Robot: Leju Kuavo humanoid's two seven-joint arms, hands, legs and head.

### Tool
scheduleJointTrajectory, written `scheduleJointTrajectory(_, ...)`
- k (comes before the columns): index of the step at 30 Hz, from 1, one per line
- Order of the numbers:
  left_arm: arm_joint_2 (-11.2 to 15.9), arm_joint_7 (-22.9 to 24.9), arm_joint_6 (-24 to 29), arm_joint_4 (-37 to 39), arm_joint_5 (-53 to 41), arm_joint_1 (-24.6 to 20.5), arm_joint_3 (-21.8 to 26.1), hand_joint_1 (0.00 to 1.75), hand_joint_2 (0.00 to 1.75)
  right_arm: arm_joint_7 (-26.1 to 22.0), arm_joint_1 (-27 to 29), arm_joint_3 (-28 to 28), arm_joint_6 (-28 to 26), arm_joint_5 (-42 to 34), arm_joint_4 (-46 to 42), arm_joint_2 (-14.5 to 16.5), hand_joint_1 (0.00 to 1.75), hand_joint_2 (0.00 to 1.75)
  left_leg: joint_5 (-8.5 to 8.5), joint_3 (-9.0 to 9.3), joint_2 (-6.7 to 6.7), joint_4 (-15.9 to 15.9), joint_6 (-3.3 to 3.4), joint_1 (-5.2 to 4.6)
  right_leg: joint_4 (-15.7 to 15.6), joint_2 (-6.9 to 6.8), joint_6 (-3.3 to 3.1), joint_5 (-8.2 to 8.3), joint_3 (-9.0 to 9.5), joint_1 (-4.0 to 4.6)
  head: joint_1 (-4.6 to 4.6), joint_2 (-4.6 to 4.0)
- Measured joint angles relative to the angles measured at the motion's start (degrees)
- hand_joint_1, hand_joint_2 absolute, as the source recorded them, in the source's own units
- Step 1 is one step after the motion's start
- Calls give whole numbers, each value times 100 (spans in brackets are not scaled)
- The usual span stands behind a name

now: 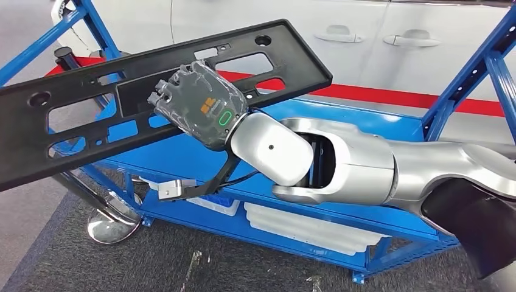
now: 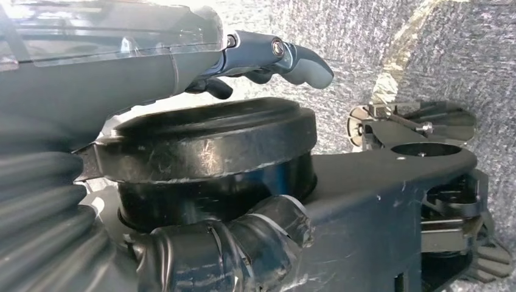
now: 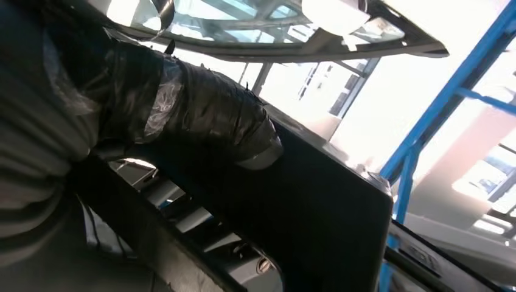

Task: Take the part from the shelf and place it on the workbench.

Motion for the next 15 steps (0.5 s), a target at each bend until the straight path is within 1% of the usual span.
scheduleJointTrajectory(1,-1,-12,8,0,-4,-3,-2,0,175,1,-2,0,-2,4,0,1,175,175,-142,-153,17,301,17,-13,-8,-1,-33,-8,16,8,-3,0)
scheduleJointTrajectory(3,-1,-31,22,0,-8,-10,-7,0,175,0,5,1,-4,17,0,1,175,175,-425,-600,27,1099,64,-71,-10,-3,-73,-29,38,54,-2,0)
scheduleJointTrajectory(4,-1,-35,27,0,-8,-15,-9,0,175,1,14,1,-4,22,0,1,175,175,-471,-786,27,1386,95,-105,-10,-3,-91,-40,50,87,-1,0)
scheduleJointTrajectory(5,-1,-37,32,0,-8,-18,-10,0,175,2,21,2,-4,28,0,1,175,175,-412,-880,26,1481,139,-138,-10,-1,-108,-52,68,121,0,0)
scheduleJointTrajectory(6,0,-37,35,0,-7,-21,-11,0,175,5,26,2,-5,35,0,1,175,175,-249,-865,26,1357,198,-175,-10,3,-124,-64,92,154,1,0)
scheduleJointTrajectory(7,1,-34,36,0,-7,-21,-12,0,175,7,24,2,-5,41,0,1,175,175,-11,-754,26,1046,273,-219,-10,10,-138,-75,120,182,1,0)
scheduleJointTrajectory(8,2,-31,37,1,-6,-17,-13,0,175,8,20,2,-6,49,0,0,175,175,185,-612,27,695,361,-265,-15,16,-145,-85,144,199,3,0)
scheduleJointTrajectory(9,4,-28,36,1,-5,-12,-16,0,175,10,17,2,-7,58,0,-1,175,175,331,-481,27,385,429,-307,-19,23,-141,-91,158,217,5,0)
scheduleJointTrajectory(10,4,-26,34,1,-5,-10,-20,0,175,13,14,2,-7,67,0,-1,175,175,393,-388,29,164,479,-341,-24,24,-125,-89,156,223,2,0)
scheduleJointTrajectory(11,4,-25,29,1,-5,-9,-26,0,175,15,14,2,-6,74,0,-1,175,175,382,-352,27,72,502,-362,-34,21,-103,-81,146,224,2,0)
scheduleJointTrajectory(12,3,-25,24,1,-5,-8,-32,0,175,19,13,2,-5,80,0,-1,175,175,382,-340,24,24,502,-372,-46,15,-75,-69,137,226,-3,0)
scheduleJointTrajectory(14,1,-25,9,1,-8,-5,-39,0,175,22,5,1,-2,88,-1,0,175,175,415,-308,22,-78,514,-337,-34,-4,-17,-95,116,233,1,0)
scheduleJointTrajectory(15,-1,-24,2,1,-9,-4,-41,0,175,22,-7,1,-1,91,-1,-1,175,175,443,-286,26,-129,530,-319,63,-11,10,-169,73,236,7,0)
